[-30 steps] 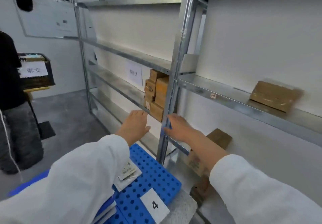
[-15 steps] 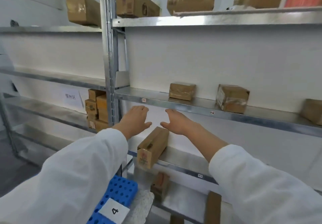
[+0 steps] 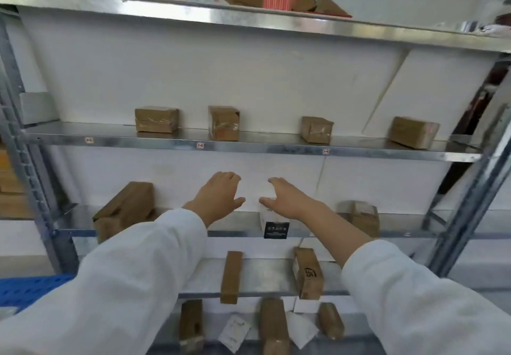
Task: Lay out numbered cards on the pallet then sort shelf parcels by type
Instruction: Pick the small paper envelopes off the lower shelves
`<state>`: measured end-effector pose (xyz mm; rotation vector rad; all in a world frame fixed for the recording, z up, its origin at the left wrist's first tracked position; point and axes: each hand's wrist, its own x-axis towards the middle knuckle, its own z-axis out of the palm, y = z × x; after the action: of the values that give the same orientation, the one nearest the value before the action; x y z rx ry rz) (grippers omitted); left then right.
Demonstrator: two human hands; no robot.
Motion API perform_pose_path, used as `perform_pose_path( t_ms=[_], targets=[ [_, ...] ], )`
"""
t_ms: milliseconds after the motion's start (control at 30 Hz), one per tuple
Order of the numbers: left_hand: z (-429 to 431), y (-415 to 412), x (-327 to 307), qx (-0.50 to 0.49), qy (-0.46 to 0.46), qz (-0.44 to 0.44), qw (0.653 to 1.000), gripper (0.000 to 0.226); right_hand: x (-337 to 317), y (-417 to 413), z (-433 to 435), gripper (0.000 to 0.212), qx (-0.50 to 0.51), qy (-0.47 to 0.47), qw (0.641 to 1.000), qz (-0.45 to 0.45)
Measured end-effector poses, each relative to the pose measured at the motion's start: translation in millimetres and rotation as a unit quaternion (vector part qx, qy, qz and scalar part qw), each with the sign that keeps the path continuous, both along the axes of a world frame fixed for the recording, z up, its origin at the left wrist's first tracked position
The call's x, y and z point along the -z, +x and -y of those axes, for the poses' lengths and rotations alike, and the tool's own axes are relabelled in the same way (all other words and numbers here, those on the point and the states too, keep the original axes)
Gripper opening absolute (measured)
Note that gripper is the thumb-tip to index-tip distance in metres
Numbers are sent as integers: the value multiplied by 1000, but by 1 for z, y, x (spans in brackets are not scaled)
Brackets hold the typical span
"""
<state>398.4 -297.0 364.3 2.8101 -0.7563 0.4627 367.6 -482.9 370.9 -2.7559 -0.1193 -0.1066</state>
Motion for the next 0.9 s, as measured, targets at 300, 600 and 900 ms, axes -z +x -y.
perform_pose_path(
  t_ms=[300,600,900],
  targets=[
    [122,-63,56,80,29,-54,995,51,46,-117,135,53,108,32,991,-75],
    [172,-110,130,107,29,-134,985,49,104,-137,197,70,155,74,980,-101],
    [197,-61,187,63,13,-186,980,52,147,-82,228,69,147,76,976,-139]
  ],
)
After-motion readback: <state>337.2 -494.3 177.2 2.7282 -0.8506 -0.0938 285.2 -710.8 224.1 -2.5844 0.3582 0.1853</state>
